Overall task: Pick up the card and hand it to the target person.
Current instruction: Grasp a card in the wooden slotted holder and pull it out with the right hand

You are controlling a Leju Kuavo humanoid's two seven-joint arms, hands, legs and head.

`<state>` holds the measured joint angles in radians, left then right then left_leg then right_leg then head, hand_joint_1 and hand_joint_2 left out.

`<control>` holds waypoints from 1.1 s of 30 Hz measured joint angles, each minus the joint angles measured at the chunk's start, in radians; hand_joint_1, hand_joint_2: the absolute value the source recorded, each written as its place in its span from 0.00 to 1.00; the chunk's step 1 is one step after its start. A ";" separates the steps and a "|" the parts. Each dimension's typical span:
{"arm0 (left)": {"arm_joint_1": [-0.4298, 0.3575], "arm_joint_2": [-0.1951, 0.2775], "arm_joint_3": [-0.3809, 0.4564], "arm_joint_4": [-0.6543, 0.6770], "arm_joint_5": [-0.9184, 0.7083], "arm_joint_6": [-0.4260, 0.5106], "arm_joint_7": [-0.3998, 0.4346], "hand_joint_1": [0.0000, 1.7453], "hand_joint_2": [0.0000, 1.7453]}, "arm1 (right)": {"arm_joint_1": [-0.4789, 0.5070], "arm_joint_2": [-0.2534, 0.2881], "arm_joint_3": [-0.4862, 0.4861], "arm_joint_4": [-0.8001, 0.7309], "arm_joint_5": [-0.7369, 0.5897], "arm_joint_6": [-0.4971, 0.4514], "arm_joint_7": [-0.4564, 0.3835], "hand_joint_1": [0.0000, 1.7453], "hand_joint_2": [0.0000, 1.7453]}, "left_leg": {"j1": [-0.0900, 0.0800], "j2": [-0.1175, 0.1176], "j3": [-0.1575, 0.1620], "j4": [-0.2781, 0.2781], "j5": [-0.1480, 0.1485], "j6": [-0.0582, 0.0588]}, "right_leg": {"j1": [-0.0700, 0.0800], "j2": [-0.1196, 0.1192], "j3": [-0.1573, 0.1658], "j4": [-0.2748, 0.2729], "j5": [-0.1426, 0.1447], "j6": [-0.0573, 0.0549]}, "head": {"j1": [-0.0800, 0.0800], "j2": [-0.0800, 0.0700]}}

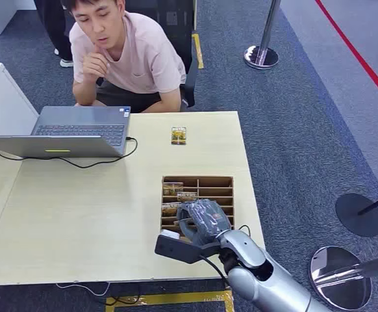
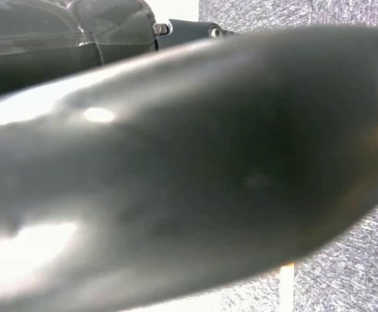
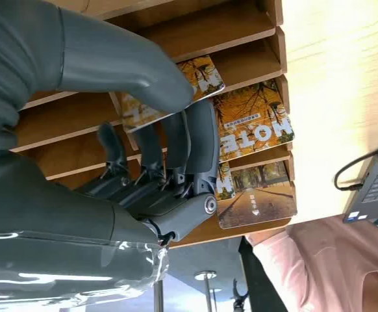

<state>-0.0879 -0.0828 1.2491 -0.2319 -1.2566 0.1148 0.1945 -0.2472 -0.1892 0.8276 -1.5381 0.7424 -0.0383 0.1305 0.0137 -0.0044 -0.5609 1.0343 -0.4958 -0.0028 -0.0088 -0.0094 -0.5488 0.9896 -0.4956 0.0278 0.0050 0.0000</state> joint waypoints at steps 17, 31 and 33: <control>0.000 0.000 0.000 0.000 0.005 -0.003 -0.014 0.00 0.75 | -0.003 -0.001 0.006 0.003 0.000 -0.004 0.003 0.81 1.00 | 0.000 0.000 0.000 0.000 0.000 0.000 | 0.000 0.000 0.000 0.000 0.000 0.000 | 0.000 0.000; 0.000 0.000 0.000 0.000 -0.002 0.014 -0.041 0.00 1.00 | -0.010 -0.003 0.013 0.011 0.012 -0.017 0.003 0.81 1.00 | 0.000 0.000 0.000 0.000 0.000 0.000 | 0.000 0.000 0.000 0.000 0.000 0.000 | 0.000 0.000; 0.000 0.000 0.000 0.000 0.002 0.014 -0.040 0.00 1.00 | -0.011 -0.004 0.013 0.011 0.016 -0.027 0.001 0.81 1.00 | 0.000 0.000 0.000 0.000 0.000 0.000 | 0.000 0.000 0.000 0.000 0.000 0.000 | 0.000 0.000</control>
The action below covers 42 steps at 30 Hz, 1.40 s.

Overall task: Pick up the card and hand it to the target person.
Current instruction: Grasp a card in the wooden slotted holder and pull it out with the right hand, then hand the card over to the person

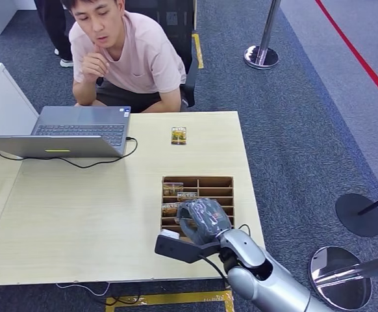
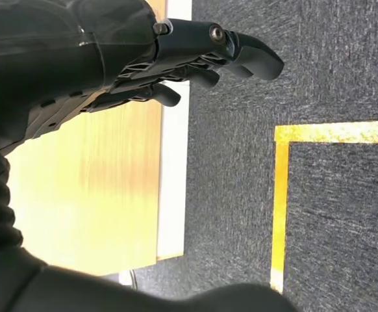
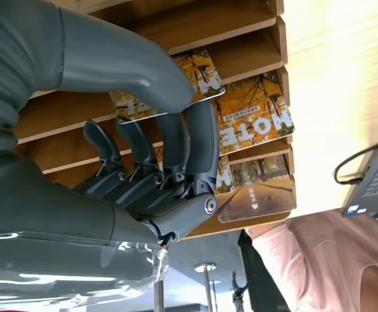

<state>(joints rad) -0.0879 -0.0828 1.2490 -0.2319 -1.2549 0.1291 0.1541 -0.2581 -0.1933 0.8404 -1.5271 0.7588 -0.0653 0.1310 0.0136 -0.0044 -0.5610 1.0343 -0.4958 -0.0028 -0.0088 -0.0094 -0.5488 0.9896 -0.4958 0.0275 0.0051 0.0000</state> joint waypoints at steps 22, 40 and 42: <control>0.000 -0.001 0.000 0.000 0.004 -0.017 -0.002 0.00 1.00 | -0.048 -0.001 -0.115 -0.168 0.082 -0.113 -0.093 0.81 1.00 | 0.000 0.000 0.000 0.000 0.000 0.000 | 0.000 0.000 0.000 0.000 0.000 0.000 | 0.000 0.000; -0.013 -0.010 0.000 0.000 -0.009 -0.017 -0.006 0.00 1.00 | -0.236 0.243 -0.115 0.289 0.253 -0.618 -0.458 0.81 1.00 | 0.000 0.000 0.000 0.000 0.001 -0.001 | 0.000 0.001 0.000 0.002 0.000 -0.001 | 0.000 0.000; -0.013 -0.010 0.000 0.000 -0.014 -0.017 -0.013 0.00 1.00 | -0.256 0.282 -0.133 0.355 0.294 -0.623 -0.476 0.81 1.00 | 0.000 0.000 0.000 0.000 0.001 -0.001 | 0.000 0.000 -0.001 0.003 0.000 -0.001 | 0.000 0.000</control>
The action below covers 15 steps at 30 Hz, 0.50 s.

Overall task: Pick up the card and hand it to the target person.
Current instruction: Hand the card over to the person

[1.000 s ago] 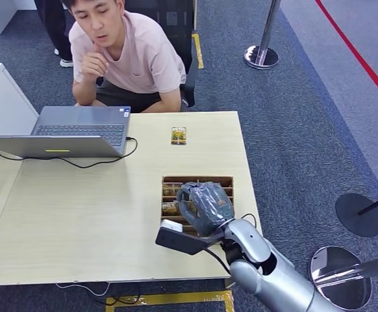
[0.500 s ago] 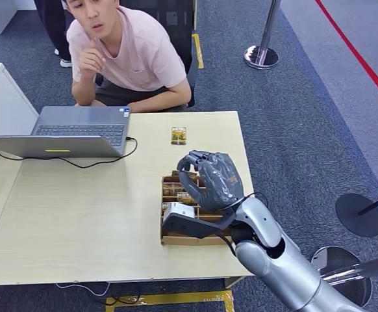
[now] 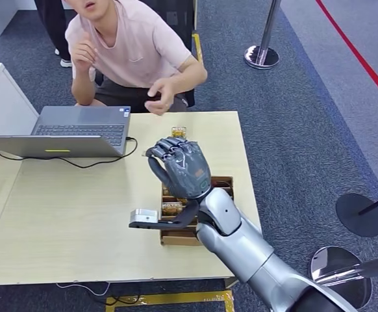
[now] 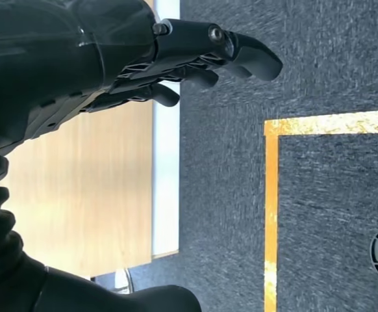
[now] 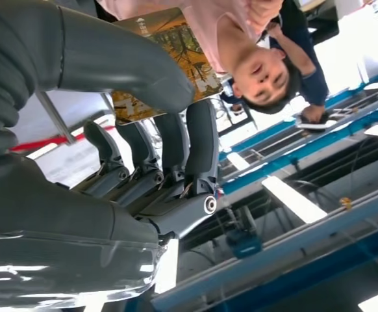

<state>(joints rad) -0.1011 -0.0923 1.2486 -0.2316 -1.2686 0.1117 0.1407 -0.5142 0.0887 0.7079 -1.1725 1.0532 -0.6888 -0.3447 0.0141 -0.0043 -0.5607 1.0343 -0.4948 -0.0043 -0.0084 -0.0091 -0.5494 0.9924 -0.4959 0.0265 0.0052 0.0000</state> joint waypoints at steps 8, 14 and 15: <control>0.000 0.000 0.000 0.002 -0.007 -0.008 -0.022 0.00 1.00 | -0.088 0.134 -0.169 0.250 0.162 -0.003 -0.008 0.81 1.00 | 0.000 0.000 0.000 0.000 0.001 -0.001 | 0.000 0.000 0.000 0.001 0.000 0.000 | 0.000 0.000; 0.000 0.002 -0.001 0.002 -0.021 -0.017 -0.024 0.00 1.00 | -0.161 0.178 -0.257 0.393 0.226 -0.004 0.044 0.81 1.00 | 0.000 0.000 0.000 0.000 0.001 -0.001 | 0.000 0.000 0.000 0.001 0.000 0.000 | 0.000 0.000; 0.000 0.002 -0.001 0.002 -0.022 -0.019 -0.024 0.00 1.00 | -0.170 0.182 -0.267 0.412 0.237 -0.004 0.053 0.81 1.00 | 0.000 0.000 0.000 0.000 0.001 -0.001 | 0.000 0.000 0.000 0.001 0.000 0.000 | 0.000 0.000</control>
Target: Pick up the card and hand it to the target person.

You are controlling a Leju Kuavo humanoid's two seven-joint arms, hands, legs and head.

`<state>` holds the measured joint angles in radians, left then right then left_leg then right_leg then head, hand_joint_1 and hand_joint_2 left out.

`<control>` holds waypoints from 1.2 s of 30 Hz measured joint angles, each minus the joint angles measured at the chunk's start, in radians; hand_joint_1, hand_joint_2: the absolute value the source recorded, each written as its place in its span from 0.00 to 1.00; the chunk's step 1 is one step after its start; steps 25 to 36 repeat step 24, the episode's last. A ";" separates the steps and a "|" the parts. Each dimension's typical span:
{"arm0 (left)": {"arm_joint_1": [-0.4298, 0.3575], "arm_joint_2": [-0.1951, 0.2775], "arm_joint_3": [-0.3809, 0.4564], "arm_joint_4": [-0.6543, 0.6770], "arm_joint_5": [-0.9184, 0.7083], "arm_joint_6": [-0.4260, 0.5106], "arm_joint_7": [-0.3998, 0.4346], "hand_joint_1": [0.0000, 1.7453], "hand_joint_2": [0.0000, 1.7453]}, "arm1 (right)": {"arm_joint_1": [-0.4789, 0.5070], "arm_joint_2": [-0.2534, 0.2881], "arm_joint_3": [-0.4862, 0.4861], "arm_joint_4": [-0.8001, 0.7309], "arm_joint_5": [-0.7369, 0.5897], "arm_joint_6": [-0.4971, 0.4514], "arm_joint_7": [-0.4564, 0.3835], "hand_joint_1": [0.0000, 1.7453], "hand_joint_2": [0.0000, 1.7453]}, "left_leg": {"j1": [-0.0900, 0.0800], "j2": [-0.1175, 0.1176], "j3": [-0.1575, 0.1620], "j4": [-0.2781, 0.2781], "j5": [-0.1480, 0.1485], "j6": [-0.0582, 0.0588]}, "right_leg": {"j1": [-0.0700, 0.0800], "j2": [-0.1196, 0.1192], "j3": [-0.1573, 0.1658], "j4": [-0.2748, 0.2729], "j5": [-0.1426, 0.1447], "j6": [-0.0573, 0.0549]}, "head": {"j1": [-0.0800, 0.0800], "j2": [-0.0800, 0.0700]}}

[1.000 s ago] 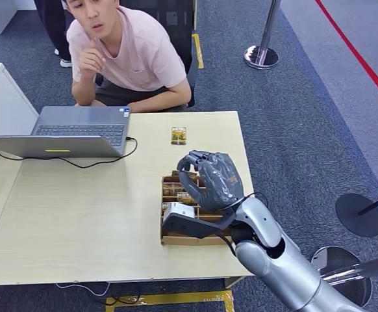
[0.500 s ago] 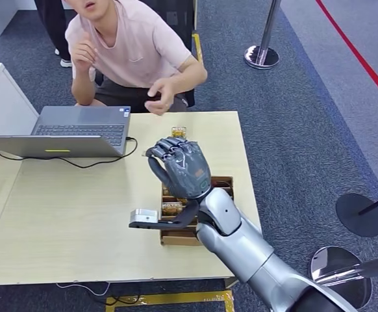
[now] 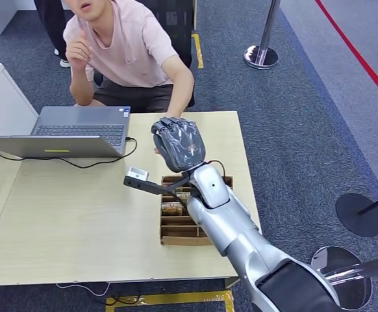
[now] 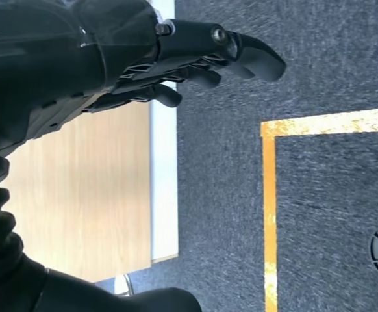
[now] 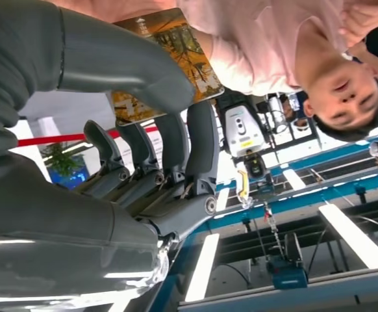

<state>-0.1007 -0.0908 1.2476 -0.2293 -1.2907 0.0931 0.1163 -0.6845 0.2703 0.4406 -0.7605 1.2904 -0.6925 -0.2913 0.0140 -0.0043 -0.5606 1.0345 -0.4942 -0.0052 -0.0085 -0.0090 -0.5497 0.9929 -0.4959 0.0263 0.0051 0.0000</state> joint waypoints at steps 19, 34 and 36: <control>0.000 0.000 -0.001 0.000 0.004 -0.001 -0.001 0.00 0.00 | -0.099 0.010 -0.140 0.187 -0.056 -0.001 0.032 0.00 1.00 | 0.000 0.000 0.000 0.000 0.000 0.000 | 0.000 0.000 0.000 0.000 0.000 0.000 | 0.000 0.000; 0.000 0.000 -0.001 0.000 0.008 -0.001 -0.001 0.00 0.00 | -0.155 -0.002 -0.214 0.239 -0.242 0.022 0.011 0.00 1.00 | 0.000 0.000 0.000 0.000 0.000 0.000 | 0.000 0.000 0.000 0.000 0.000 0.000 | 0.000 0.000; 0.000 0.000 -0.001 0.000 0.008 -0.001 -0.001 0.00 0.00 | -0.155 -0.002 -0.214 0.239 -0.242 0.022 0.011 0.00 1.00 | 0.000 0.000 0.000 0.000 0.000 0.000 | 0.000 0.000 0.000 0.000 0.000 0.000 | 0.000 0.000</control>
